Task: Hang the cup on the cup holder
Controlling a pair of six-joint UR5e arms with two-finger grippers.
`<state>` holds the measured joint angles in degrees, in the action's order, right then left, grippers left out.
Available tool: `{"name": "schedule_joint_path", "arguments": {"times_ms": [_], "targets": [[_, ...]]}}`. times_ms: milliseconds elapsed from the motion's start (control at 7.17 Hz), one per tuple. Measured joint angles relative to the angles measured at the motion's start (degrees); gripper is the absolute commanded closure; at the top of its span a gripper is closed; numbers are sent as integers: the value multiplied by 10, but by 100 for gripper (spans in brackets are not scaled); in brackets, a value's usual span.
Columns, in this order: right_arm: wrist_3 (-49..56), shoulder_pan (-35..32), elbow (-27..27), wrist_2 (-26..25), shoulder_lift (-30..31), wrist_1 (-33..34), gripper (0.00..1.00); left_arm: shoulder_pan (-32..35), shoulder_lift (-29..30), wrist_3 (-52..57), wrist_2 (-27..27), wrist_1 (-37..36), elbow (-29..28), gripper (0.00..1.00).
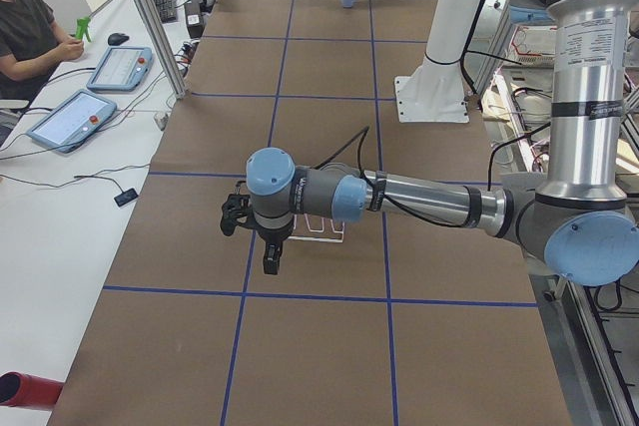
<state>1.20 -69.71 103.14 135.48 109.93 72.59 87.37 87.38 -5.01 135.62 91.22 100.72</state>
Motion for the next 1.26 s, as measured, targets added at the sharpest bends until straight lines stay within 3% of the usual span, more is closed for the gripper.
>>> {"name": "schedule_joint_path", "arguments": {"times_ms": [140,279,837,1256], "targets": [[-1,7,-1,0,-1,0,91,0,0,0,0,0,0,2],[-1,15,-2,0,-2,2,100,0,0,0,0,0,-1,2],[-1,9,3,2,0,2,100,0,0,0,1,2,-1,2],[-115,-80,39,84,-14,-1,100,0,3,1,1,5,3,2]]}}
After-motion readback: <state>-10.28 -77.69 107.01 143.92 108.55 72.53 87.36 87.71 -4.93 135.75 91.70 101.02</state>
